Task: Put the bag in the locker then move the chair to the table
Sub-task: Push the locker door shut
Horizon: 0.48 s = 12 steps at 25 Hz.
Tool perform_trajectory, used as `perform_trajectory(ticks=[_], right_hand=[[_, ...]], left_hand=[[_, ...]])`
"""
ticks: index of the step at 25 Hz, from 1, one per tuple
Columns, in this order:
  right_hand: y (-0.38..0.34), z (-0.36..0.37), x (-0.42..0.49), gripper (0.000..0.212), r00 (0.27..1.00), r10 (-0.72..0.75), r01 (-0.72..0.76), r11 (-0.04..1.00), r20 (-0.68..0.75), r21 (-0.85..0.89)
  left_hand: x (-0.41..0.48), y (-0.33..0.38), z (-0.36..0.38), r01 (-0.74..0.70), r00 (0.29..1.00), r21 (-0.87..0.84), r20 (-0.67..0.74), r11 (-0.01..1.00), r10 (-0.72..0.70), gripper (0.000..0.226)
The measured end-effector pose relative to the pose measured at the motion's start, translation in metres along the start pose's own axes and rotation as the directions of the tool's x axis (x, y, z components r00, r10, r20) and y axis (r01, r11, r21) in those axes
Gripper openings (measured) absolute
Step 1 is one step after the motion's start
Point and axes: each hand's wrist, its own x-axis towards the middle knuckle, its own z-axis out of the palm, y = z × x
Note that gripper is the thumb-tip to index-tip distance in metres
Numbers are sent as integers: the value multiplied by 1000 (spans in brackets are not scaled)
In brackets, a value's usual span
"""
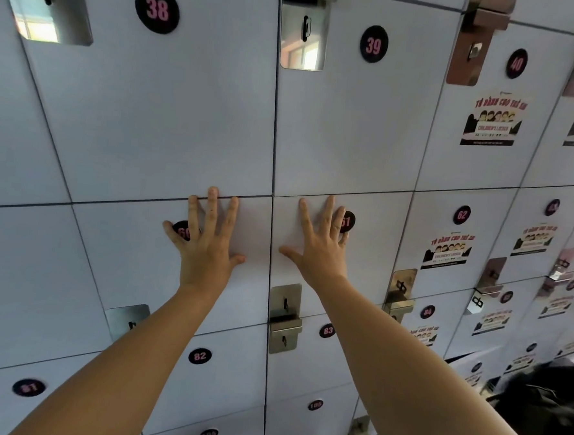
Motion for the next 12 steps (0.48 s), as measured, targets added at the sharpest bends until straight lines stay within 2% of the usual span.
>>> perform_trajectory(ticks=[7,10,12], right_hand=[[9,-28,-8,91,997,-60,62,998,51,-27],[8,-45,-11,66,996,-75,76,997,55,-13],[4,-65,-10,44,996,-85,86,996,-31,29]], left_hand=[[-2,6,-20,31,994,-5,105,1000,-30,120],[1,9,-31,44,992,3,116,999,-44,104],[6,12,-42,37,995,-17,90,999,-35,88]])
